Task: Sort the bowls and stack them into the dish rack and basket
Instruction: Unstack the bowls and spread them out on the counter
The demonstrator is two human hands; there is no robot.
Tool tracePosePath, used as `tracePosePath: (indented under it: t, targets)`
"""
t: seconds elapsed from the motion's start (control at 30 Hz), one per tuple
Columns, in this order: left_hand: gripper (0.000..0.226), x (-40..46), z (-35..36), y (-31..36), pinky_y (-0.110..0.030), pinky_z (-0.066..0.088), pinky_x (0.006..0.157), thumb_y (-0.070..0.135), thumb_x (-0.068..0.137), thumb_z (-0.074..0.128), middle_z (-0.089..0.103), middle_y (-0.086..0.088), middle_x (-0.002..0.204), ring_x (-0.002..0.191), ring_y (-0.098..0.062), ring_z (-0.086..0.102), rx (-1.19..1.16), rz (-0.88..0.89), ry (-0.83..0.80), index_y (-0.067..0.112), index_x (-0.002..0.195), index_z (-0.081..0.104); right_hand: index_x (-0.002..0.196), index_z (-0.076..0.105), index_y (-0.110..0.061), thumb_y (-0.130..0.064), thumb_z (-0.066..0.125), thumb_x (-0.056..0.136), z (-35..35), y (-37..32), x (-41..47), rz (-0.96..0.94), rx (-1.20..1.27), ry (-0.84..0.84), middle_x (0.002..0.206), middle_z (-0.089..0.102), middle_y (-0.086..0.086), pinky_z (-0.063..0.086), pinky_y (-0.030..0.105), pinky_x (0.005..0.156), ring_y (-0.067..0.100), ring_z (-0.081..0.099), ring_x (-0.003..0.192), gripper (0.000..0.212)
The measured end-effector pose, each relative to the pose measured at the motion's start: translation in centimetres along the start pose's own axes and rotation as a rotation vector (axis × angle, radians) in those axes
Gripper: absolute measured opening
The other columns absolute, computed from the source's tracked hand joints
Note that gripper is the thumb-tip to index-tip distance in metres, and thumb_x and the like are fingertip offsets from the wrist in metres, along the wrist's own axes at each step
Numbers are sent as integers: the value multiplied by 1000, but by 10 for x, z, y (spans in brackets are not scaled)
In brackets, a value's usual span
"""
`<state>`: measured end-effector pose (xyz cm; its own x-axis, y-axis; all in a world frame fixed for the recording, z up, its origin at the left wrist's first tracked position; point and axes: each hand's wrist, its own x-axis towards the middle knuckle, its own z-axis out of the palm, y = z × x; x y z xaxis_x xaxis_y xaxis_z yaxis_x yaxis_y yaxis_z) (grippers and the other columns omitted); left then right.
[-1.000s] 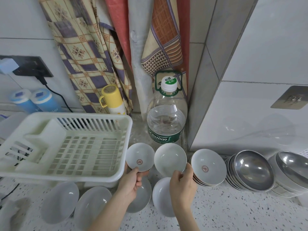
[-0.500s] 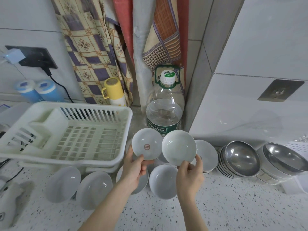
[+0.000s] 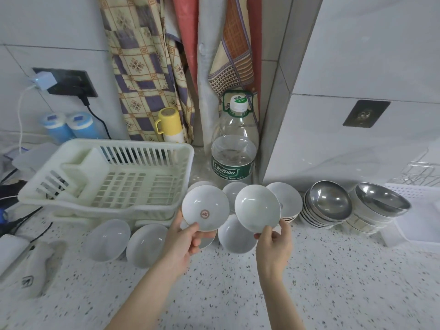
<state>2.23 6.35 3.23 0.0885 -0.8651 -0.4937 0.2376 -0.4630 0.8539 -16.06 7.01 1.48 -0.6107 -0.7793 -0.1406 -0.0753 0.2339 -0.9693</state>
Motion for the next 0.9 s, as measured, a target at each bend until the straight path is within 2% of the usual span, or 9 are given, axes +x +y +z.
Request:
tracePosePath:
  t: [0.17,0.23,0.33,0.4,0.57,0.63,0.7,0.8,0.9]
  targets:
    - [47,-23,-23,9,-17,27,35,4,101,46,74,-26,89,40,-8,54,-21,48,-51,38,132,48,124,51,-19,-11,46,92,-6,4,-23,37,41,55,69,70,1,48,30,62,-3,66,61,33]
    - [45,-32,-35,7,-17,27,35,4,101,46,74,-27,87,43,-10,55,-19,44,-69,38,131,48,125,51,-20,-13,46,92,-9,7,-31,52,29,70,69,69,1,47,30,61,0,66,63,35]
    - [45,-47,-56,-5,-17,28,35,6,101,47,73,-29,85,44,-10,56,-20,-6,-100,43,127,47,127,51,-19,-14,47,92,-14,16,-44,85,16,100,66,69,0,46,30,59,9,67,69,35]
    - [45,-55,-67,-17,-17,29,35,5,100,47,73,-28,84,40,-9,55,2,-56,-119,44,122,48,128,51,-17,-12,47,92,-16,25,-54,103,-10,112,67,69,3,44,27,55,8,67,66,37]
    - [47,-68,-81,-52,-18,31,34,1,99,48,72,-31,83,36,-8,47,56,-182,-149,47,112,49,133,50,-12,-12,47,93,-24,51,-85,140,-81,64,72,70,8,46,28,56,10,67,63,40]
    - [49,-69,-83,-64,-19,31,35,1,99,48,73,-31,83,36,-9,46,81,-212,-144,47,116,46,129,54,-15,-12,47,94,-28,59,-94,133,-118,47,65,69,6,43,27,53,8,65,59,36]
    - [49,-67,-85,-75,-19,32,35,2,100,47,73,-31,84,37,-9,47,102,-232,-135,41,129,43,121,58,-16,-11,48,93,-31,64,-100,123,-174,27,55,66,3,42,27,53,7,63,57,31]
    - [55,-61,-86,-87,-19,31,37,4,101,47,73,-30,85,37,-9,45,147,-257,-119,36,143,33,121,58,-14,-8,47,92,-34,70,-106,151,-243,6,56,66,6,39,26,52,9,60,57,32]
    - [59,-57,-88,-95,-20,32,38,4,101,46,74,-27,85,38,-9,50,159,-264,-109,37,147,29,123,59,-16,-6,46,92,-35,75,-110,138,-306,-14,55,65,6,38,22,46,7,58,53,35]
